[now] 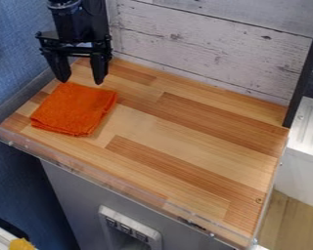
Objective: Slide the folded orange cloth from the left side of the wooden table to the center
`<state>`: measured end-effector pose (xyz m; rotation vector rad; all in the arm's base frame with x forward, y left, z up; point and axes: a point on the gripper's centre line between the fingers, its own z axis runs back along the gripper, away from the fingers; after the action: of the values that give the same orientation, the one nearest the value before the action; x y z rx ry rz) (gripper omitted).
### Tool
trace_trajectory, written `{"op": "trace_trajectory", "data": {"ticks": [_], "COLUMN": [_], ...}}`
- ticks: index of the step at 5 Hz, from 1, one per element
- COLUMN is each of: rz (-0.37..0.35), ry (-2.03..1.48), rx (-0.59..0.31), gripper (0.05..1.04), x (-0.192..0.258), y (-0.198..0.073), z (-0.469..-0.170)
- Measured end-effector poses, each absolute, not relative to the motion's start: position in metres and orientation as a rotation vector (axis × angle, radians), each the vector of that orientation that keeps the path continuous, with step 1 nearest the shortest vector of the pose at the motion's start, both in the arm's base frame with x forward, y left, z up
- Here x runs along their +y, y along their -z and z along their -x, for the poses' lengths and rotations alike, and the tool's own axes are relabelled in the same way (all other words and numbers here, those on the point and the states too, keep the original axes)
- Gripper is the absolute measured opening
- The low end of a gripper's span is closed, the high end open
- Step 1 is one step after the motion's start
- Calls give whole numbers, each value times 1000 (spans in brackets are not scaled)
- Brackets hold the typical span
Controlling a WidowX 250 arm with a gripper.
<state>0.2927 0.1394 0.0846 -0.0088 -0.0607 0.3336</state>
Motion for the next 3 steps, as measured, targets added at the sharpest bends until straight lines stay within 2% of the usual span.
{"op": "trace_trajectory", "data": {"ticks": [1,3], "rz": [-10,-31], "ry": [-350,-375], "rx": [-71,-21], "gripper": [957,374], "x": [149,173], "y": [-88,-70], "z": [-298,-302]}}
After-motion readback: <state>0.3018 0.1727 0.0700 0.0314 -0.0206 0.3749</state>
